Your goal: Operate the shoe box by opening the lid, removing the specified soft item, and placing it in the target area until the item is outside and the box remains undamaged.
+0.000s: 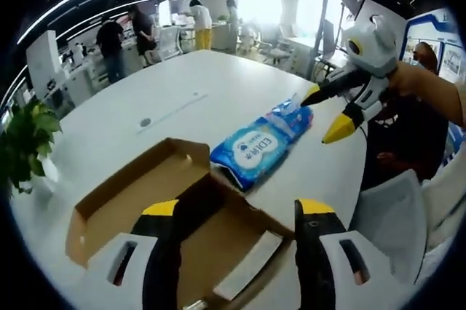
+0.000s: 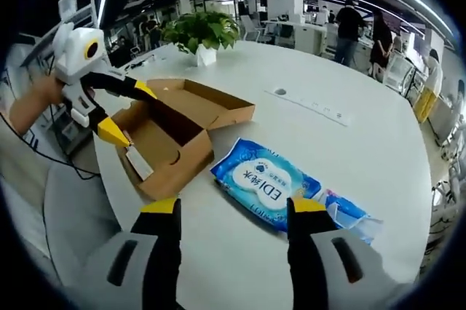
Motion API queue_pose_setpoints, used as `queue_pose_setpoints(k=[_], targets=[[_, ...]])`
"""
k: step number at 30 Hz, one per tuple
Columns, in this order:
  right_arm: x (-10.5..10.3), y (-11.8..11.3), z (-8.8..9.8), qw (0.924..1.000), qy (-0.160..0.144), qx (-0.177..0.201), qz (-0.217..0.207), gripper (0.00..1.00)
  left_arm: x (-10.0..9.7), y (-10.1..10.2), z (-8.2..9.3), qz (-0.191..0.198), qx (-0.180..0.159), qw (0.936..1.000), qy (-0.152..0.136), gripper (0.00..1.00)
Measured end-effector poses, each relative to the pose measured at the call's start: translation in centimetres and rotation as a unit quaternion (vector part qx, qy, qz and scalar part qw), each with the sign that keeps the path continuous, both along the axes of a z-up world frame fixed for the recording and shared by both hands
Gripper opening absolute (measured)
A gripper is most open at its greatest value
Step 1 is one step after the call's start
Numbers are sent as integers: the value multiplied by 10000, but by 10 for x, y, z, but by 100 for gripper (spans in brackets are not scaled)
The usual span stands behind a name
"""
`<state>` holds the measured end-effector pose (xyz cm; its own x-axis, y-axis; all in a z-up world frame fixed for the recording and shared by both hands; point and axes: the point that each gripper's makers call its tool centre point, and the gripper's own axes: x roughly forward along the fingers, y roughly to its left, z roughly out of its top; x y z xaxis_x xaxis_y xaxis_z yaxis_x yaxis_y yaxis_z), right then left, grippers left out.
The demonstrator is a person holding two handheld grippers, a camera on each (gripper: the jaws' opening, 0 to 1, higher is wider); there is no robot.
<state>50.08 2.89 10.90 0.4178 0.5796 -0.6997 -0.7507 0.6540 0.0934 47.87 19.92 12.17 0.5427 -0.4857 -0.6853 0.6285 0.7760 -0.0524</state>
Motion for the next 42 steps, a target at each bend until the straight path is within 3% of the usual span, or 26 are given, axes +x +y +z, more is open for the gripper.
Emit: queue_pose_setpoints(k=[18, 28, 35, 42], targets=[[-21, 38, -2, 9940, 94, -353, 1036, 70, -17, 76, 4, 898, -113, 9958, -144, 81], [-31, 61, -11, 9861, 119, -520, 1576, 70, -34, 123, -4, 1460, -76, 9892, -89, 80], [-34, 83, -13, 9769, 28, -551, 2066, 70, -46, 156, -11, 1882, 6, 9821, -50, 79], [-40, 103, -20, 9581, -144, -723, 2769, 67, -54, 183, -20, 2216, 80, 9751, -54, 72]])
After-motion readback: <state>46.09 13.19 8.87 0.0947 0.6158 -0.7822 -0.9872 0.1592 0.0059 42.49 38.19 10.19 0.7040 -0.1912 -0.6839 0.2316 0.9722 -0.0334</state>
